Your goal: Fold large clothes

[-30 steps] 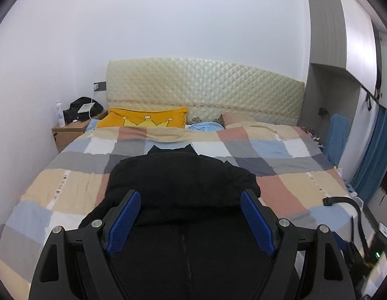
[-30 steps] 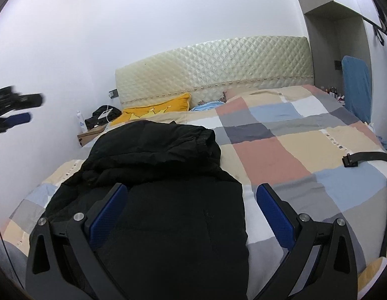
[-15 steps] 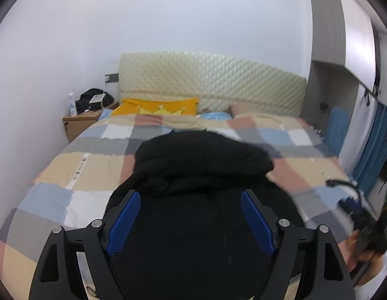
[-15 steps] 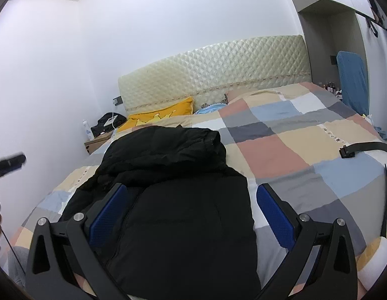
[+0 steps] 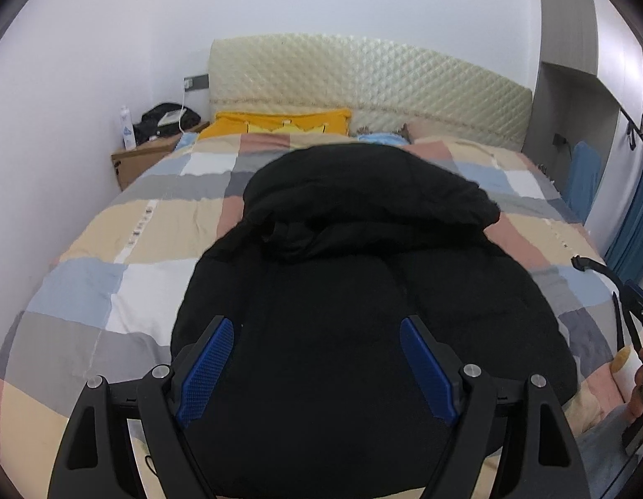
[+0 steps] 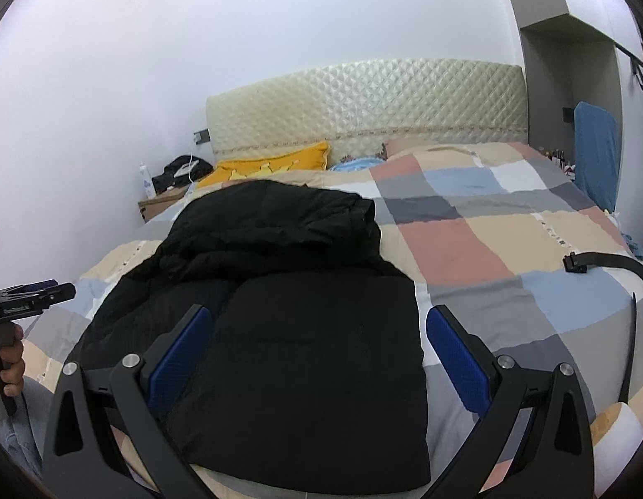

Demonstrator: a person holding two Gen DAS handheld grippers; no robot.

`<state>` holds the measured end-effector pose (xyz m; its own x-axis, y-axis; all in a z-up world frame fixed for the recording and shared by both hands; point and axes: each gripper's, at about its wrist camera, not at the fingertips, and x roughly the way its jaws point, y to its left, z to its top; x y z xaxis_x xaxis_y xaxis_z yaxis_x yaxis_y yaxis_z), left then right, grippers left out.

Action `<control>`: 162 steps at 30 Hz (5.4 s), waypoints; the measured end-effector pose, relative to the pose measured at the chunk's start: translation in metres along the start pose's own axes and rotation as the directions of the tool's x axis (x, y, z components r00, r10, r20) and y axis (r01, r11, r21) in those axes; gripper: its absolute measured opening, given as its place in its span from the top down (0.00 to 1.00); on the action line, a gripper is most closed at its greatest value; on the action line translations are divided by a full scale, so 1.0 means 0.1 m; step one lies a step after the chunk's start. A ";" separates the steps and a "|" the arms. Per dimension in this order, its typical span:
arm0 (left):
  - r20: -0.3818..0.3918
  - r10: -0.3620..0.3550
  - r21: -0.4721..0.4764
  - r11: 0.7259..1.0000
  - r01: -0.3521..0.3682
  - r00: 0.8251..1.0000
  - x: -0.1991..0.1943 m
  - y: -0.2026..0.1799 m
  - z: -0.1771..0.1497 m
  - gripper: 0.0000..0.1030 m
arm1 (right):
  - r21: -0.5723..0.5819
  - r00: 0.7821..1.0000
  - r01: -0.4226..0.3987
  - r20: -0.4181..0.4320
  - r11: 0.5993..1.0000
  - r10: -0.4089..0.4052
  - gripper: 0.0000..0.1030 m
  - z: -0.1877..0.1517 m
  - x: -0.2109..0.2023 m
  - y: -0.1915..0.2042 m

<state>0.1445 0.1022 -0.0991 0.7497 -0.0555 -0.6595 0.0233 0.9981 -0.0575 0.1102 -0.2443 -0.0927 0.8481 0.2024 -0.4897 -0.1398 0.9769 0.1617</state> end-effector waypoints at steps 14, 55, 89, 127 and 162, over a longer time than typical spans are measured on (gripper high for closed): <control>-0.146 -0.012 -0.103 0.995 -0.003 0.989 0.53 0.23 -0.19 0.20 | 0.025 0.960 0.063 -0.274 0.998 -0.054 0.00 0.08 0.45 -0.43; -0.382 -0.164 -0.283 0.958 0.053 0.910 0.98 0.46 -0.31 0.20 | 0.351 0.699 -0.175 -0.614 0.920 0.367 0.85 -0.48 1.17 -0.75; -0.542 -0.616 -0.598 0.761 0.253 0.571 1.67 1.49 -0.75 0.14 | 0.505 0.607 0.059 -0.703 0.861 0.371 0.24 -0.82 1.46 -1.15; -0.131 -0.599 -0.525 0.718 0.457 0.790 -1.28 1.43 -0.24 0.95 | 0.440 0.842 -0.357 -0.232 0.824 0.488 0.91 0.25 -0.87 -1.17; -0.163 -0.133 -0.221 0.971 0.095 0.978 -0.66 1.12 1.35 0.95 | 0.236 0.915 -0.078 -0.369 0.969 0.163 0.88 1.71 -0.19 -0.89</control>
<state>0.1873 0.2212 0.0390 0.6217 -0.1910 -0.7596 -0.0524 0.9575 -0.2837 0.1941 -0.3470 0.0481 0.5650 0.3698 -0.7376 -0.0808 0.9144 0.3966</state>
